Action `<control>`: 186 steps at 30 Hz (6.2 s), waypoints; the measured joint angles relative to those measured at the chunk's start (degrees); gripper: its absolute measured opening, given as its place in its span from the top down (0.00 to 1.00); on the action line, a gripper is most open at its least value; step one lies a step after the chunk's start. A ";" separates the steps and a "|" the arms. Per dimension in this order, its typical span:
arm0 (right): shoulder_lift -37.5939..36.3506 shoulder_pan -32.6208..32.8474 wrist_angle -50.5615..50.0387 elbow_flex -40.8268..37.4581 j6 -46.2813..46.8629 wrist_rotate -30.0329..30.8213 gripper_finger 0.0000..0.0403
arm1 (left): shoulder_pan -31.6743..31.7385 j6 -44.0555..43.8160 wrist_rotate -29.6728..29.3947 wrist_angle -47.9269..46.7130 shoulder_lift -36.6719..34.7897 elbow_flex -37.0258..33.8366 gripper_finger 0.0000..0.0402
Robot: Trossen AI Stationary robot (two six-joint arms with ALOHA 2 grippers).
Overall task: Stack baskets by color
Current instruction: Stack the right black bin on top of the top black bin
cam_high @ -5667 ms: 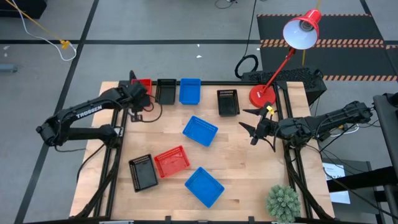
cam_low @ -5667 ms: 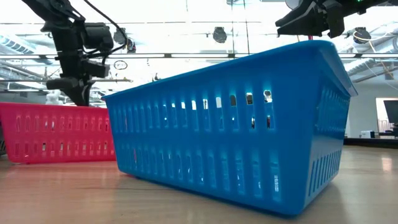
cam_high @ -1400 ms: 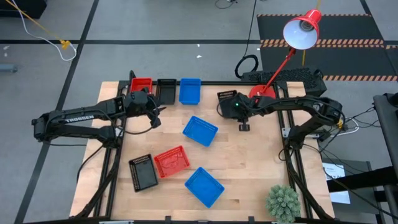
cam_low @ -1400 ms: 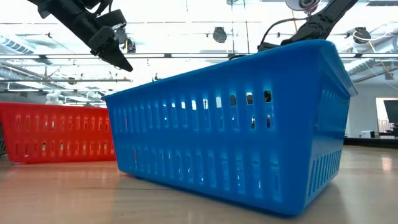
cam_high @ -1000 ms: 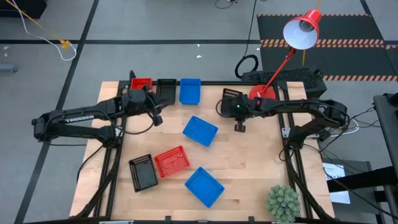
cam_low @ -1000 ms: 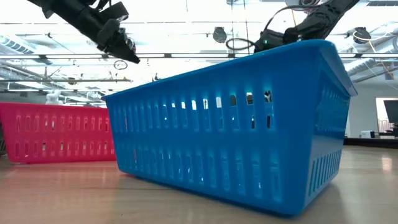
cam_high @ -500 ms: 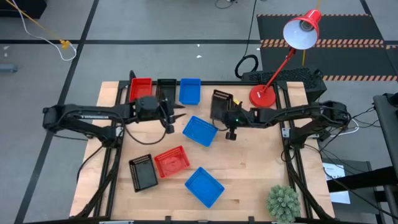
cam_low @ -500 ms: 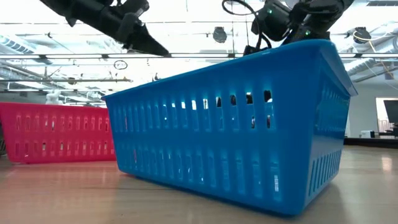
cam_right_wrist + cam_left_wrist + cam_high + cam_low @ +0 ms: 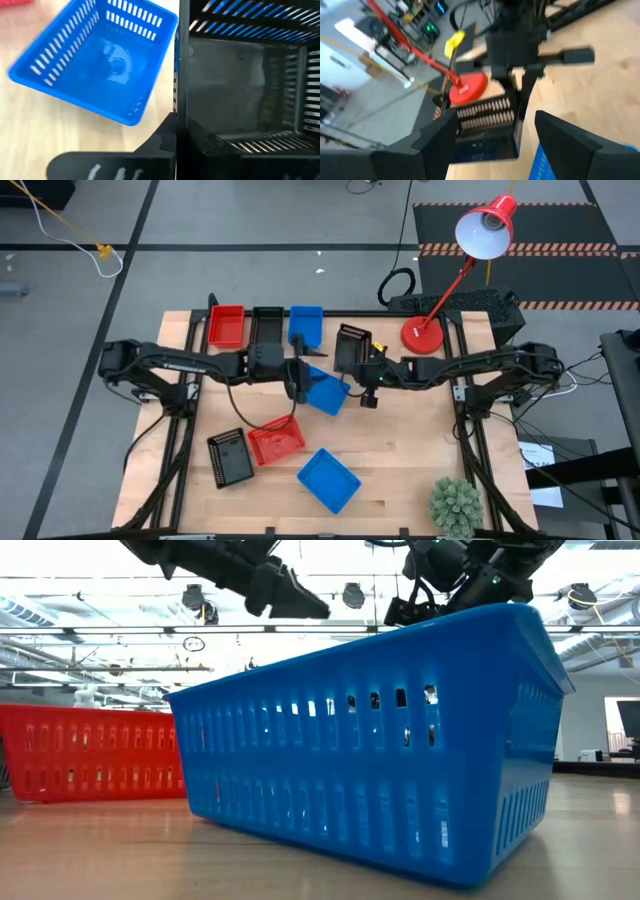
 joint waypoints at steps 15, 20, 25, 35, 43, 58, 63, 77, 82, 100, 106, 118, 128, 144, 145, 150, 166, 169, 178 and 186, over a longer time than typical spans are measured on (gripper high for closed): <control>0.00 -0.25 4.99 0.00 -4.48 3.36 1.00 | -1.80 -4.99 -5.60 -10.19 10.69 11.55 0.32; 0.00 -0.25 5.02 0.00 -4.92 3.34 1.00 | -2.72 -3.13 -8.62 -13.16 15.62 16.80 0.32; 0.00 -0.25 4.73 0.00 -4.96 3.32 1.00 | -2.82 -2.06 -11.87 -15.71 18.39 18.69 0.33; 0.02 -0.25 4.85 0.00 -6.76 3.21 1.00 | -2.39 -0.23 -15.55 -18.51 18.77 18.69 0.37; 0.07 -0.21 4.68 -0.02 -8.24 3.12 1.00 | -2.62 3.13 -15.70 -19.73 18.68 18.71 0.59; 0.17 -0.21 4.26 -0.15 -8.29 3.08 1.00 | -3.24 5.56 -17.72 -21.11 22.01 18.73 0.57; 0.10 -0.21 4.10 0.00 -8.15 3.09 1.00 | -3.79 5.30 -18.62 -22.93 22.06 18.90 0.47; -0.13 -0.11 5.47 0.07 -9.43 3.47 1.00 | -4.32 7.98 -18.13 -22.98 22.48 22.67 0.58; -0.04 0.14 5.54 0.07 -10.14 3.49 1.00 | -2.80 6.96 -16.31 -24.58 22.58 22.73 0.62; 0.07 2.49 8.09 -0.04 -15.20 5.62 0.94 | -1.42 6.35 -15.28 -25.05 22.40 22.77 0.97; 0.00 4.32 10.23 0.00 -15.50 4.89 0.68 | -1.37 5.79 -15.52 -25.54 22.49 22.75 0.95; -11.54 8.10 4.08 -0.02 -13.10 4.83 0.43 | -1.06 3.71 -16.07 -32.20 19.59 22.63 0.98; -25.44 8.82 -2.79 -4.50 -11.13 4.61 0.46 | 1.11 -2.37 -14.99 -43.13 7.22 19.92 0.98; -32.33 8.69 5.73 -11.91 -17.44 2.94 0.47 | 14.10 11.52 1.69 -25.98 -27.81 -12.98 0.98; -32.22 8.69 5.53 -11.97 -17.47 2.85 0.47 | 15.48 12.13 2.86 -24.45 -29.01 -14.17 0.98; -32.15 8.34 6.00 -11.91 -17.14 1.15 0.47 | 22.15 12.48 9.71 -22.58 -32.76 -18.76 0.98; -32.17 8.32 5.93 -11.91 -16.90 0.04 0.65 | 33.61 16.15 20.14 -14.40 -33.07 -26.92 0.97; -32.17 8.32 5.93 -11.91 -16.96 0.04 0.69 | 34.54 17.28 20.19 -13.76 -32.91 -27.37 0.98; -32.17 8.32 5.92 -11.91 -17.01 0.04 0.76 | 36.87 19.28 20.04 -11.03 -26.65 -28.26 0.98; -32.17 8.32 5.45 -11.91 -17.04 0.04 0.78 | 39.46 22.15 20.02 -8.95 -21.84 -28.28 0.97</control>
